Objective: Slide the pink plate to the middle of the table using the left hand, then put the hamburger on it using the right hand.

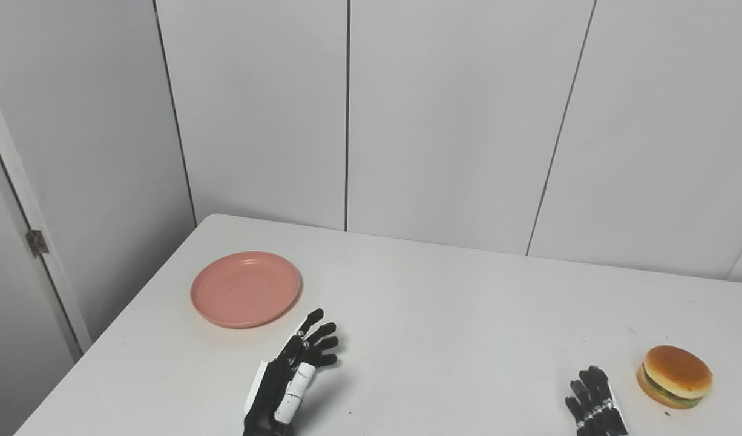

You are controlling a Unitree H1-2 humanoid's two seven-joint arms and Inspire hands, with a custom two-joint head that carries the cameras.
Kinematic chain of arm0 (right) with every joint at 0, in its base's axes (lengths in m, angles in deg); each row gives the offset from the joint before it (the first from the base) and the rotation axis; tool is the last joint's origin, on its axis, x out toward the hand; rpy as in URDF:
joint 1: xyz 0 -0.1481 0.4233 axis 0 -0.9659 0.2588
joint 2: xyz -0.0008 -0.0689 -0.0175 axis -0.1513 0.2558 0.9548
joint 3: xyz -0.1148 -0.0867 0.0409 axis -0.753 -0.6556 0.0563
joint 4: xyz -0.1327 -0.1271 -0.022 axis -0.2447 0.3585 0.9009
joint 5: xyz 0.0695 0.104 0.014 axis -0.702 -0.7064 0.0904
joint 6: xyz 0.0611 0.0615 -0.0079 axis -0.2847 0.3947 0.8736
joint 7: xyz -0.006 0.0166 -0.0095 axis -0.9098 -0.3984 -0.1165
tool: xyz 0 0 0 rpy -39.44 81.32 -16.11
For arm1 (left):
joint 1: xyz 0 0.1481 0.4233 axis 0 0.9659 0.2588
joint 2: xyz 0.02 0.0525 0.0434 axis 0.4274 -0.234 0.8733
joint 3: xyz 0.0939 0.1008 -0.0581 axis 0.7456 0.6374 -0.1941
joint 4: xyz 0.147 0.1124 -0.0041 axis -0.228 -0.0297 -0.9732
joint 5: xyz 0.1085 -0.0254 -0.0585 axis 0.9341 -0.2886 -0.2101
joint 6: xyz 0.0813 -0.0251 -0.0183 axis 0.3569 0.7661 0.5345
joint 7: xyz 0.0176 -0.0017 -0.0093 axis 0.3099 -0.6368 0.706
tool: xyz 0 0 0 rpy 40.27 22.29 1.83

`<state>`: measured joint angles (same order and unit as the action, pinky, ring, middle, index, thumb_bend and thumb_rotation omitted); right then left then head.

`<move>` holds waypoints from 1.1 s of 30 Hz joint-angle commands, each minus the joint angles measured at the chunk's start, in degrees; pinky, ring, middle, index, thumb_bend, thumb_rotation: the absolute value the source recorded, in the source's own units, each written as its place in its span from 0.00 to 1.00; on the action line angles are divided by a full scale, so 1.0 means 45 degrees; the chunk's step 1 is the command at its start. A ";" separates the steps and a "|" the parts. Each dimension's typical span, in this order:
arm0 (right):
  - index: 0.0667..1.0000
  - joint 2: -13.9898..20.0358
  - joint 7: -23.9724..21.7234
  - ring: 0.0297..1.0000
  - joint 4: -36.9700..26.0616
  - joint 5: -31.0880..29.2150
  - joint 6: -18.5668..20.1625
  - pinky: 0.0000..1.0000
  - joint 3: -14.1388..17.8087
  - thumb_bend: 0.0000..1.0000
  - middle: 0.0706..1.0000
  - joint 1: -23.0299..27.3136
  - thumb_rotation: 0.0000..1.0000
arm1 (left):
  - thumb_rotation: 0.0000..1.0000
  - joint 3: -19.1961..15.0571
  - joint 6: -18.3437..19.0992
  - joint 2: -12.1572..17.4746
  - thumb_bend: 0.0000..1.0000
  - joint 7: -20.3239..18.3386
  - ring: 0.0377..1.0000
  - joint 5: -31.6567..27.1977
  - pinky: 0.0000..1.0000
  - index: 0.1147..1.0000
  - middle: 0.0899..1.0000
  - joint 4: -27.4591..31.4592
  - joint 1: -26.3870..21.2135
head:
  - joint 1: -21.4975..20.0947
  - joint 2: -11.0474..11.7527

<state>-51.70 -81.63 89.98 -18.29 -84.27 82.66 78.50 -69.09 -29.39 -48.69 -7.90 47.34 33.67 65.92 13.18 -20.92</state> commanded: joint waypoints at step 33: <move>0.97 0.0089 0.0754 1.00 0.1515 0.0098 0.1419 1.00 -0.0115 0.78 1.00 0.0637 0.93 | 0.78 -0.1338 -0.0707 0.1932 0.86 -0.0678 0.84 -0.0073 0.76 0.87 0.86 -0.0869 -0.4608 | -0.0137 -0.0248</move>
<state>-51.84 -79.76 90.99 -18.06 -84.22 81.14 79.78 -75.05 -31.69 -40.29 -11.05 46.57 28.01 47.69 12.66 -21.88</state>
